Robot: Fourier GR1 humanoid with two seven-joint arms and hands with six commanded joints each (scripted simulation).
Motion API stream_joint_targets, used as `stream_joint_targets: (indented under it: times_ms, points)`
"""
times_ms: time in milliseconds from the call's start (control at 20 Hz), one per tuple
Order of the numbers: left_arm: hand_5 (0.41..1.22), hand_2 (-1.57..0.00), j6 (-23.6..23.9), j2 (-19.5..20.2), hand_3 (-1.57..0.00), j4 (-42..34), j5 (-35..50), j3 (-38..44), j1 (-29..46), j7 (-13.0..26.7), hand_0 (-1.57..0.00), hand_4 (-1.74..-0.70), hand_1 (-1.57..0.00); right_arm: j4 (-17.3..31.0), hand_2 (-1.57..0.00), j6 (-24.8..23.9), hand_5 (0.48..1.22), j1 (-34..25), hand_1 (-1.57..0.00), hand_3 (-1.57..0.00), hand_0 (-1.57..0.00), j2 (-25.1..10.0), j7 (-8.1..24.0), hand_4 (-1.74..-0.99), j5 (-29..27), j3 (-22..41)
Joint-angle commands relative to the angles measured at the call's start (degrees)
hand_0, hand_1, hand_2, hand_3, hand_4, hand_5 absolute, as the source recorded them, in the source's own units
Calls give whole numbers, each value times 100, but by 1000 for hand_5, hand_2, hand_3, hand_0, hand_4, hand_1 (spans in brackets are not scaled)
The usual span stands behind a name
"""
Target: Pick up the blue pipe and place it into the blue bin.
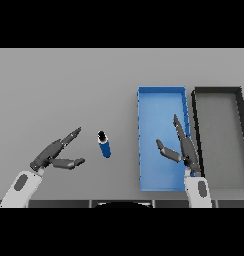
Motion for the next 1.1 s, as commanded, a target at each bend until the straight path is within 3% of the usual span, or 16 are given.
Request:
stream_joint_targets:
  times_ms: [0, 50, 350, 650, 850, 1000, 1050]
  points:
    - [472, 1, -24, -74, 1, 58, -85, -89, -58, 28, 1, -1091, 1, -5, 1, -10, 612, 4, 1, 1, 1, 12, -42, -1248, 7, 5]
    - [463, 1, -40, -92, 1, 4, -122, -141, -42, -8, 1, -1094, 1, -24, 1, 12, 616, 82, 1, 1, 1, 6, -133, -1256, 7, 17]
    - [446, 1, -48, -645, 1, 267, -446, -538, -252, -74, 1, -1117, 1, -189, 1, 19, 617, 151, 1, 1, 1, 37, 50, -1272, -49, 28]
    - [448, 1, -76, -1442, 1, 1016, -541, -758, -783, 173, 1, -1117, 1, -244, 1, 32, 605, 295, 1, 1, 1, 58, -15, -1274, -90, 12]
    - [445, 1, 71, -1773, 1, 1563, -898, -820, -1142, -143, 1, -1075, 1, -137, 1, -40, 598, 200, 1, 1, 1, 98, 51, -1267, -15, 13]
    - [507, -19, -12, -2060, -18, 1744, -713, -795, -1186, -373, 1, -1109, 1, -186, 1, -10, 600, 277, 1, 1, 1, 77, 5, -1267, -25, 20]
    - [550, -114, 19, -2153, -96, 1725, -656, -793, -1143, -419, 1, -1141, -33, -160, 1, -11, 601, 245, 1, 1, 1, 66, 48, -1266, -54, -14]
